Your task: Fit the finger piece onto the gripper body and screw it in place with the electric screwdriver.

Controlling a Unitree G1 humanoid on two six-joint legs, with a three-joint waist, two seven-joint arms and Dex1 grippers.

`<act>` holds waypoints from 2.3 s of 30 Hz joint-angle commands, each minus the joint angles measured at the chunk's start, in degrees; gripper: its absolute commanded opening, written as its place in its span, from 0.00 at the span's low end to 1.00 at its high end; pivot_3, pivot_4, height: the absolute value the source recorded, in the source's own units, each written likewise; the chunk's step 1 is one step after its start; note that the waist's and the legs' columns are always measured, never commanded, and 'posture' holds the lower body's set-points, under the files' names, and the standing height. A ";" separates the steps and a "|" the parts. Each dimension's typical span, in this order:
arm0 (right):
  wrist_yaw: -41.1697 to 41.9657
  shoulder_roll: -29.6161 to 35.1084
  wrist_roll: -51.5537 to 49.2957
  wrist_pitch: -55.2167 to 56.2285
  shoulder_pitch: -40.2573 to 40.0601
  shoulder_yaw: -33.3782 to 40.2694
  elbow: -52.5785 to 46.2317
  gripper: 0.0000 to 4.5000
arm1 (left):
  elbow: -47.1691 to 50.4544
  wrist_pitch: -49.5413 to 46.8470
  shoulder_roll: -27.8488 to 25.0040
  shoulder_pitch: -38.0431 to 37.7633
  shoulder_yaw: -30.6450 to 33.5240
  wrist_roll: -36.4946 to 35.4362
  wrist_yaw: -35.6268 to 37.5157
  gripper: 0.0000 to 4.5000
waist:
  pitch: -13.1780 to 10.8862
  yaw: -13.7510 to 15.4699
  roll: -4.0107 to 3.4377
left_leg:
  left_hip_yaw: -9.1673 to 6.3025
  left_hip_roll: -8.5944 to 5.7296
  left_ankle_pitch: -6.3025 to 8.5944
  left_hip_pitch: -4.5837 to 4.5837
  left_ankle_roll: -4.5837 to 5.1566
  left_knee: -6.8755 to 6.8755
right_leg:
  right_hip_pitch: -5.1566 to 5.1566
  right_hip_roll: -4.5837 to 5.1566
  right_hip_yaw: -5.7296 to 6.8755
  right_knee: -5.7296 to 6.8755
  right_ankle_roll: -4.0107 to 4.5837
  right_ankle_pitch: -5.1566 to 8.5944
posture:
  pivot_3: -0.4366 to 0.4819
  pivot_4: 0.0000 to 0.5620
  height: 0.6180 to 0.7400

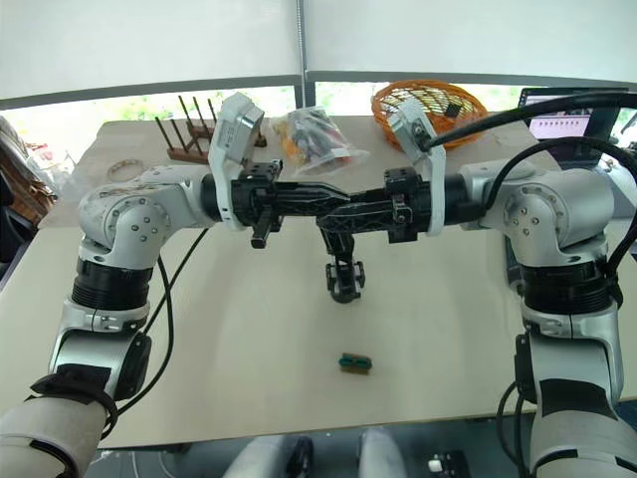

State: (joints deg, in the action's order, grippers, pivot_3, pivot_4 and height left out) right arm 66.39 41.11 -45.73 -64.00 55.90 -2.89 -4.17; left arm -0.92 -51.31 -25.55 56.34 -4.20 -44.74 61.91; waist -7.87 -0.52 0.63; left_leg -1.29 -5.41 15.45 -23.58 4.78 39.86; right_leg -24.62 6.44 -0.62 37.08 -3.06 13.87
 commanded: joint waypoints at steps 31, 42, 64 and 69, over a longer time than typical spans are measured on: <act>6.98 3.24 10.02 23.37 -9.91 -0.41 -5.53 0.07 | -4.84 29.32 -14.43 -9.31 -10.00 20.69 21.55 1.00 | 0.00 -0.20 -0.01 | 0.03 0.00 0.00 0.03 -0.01 -0.04 | -0.07 -0.04 0.15 0.01 0.00 0.00 | 0.48 0.27 1.00; 4.78 5.80 10.84 26.17 -20.34 2.60 -8.78 0.07 | -33.27 56.37 4.46 -10.21 -16.11 40.04 7.08 1.00 | -0.02 1.99 0.02 | 0.05 -0.13 0.00 -0.28 0.14 0.34 | -0.21 -0.01 0.26 -0.01 -0.01 -0.01 | 0.48 0.27 1.00; 8.83 1.50 14.38 39.06 -24.15 0.40 -3.34 0.07 | -44.35 61.96 15.44 -9.35 -13.53 42.49 2.95 0.51 | -0.02 1.27 0.04 | 0.08 -0.09 -0.01 -0.64 0.14 0.57 | -0.52 -0.05 0.27 0.07 -0.02 -0.01 | 0.48 0.27 1.00; 12.09 -2.59 17.44 45.01 -21.06 -2.31 4.59 0.07 | -46.17 62.76 15.94 -8.32 -13.33 43.23 3.48 0.51 | -0.02 1.20 0.04 | 0.09 -0.09 -0.01 -0.62 0.14 0.58 | -0.50 -0.09 0.31 0.08 -0.02 -0.01 | 0.48 0.27 1.00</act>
State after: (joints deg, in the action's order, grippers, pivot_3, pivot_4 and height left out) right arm 77.44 39.19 -28.75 -22.08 32.78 -5.84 -0.87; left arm -46.48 10.15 -10.28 47.20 -17.37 -2.18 64.50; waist -7.89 0.69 0.67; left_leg -1.21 -5.50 15.44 -24.19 4.92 40.45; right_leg -25.13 6.34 -0.30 37.17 -3.08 13.86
